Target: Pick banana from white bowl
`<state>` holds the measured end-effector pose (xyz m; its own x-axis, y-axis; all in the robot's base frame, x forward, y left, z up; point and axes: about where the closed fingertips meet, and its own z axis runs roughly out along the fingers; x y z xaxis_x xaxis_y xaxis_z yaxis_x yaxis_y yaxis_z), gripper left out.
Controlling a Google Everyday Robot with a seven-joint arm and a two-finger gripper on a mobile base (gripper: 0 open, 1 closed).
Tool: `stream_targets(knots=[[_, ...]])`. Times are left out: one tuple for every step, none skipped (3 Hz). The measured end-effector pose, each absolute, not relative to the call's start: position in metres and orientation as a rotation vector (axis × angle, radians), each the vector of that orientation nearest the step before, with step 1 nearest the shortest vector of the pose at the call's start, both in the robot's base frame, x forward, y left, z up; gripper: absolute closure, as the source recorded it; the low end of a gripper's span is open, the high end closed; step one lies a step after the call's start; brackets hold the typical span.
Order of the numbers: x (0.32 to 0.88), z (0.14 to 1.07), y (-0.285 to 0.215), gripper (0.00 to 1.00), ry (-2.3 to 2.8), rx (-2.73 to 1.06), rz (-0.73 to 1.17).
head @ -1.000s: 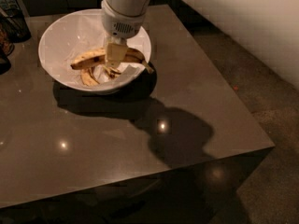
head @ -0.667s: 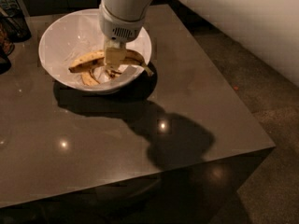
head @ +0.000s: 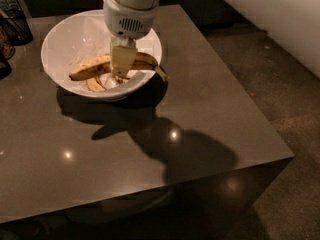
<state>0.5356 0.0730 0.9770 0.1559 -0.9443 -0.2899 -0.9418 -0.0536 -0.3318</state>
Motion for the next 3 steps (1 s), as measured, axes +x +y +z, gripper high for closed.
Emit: stream_targets(knots=[[0.498,0.973,0.050,1.00,1.895,-1.972,0.075],[0.463,0.966,0.030,1.00,2.008,-1.930,0.140],[0.461,0.966,0.029,1.00,2.014,-1.927,0.146]])
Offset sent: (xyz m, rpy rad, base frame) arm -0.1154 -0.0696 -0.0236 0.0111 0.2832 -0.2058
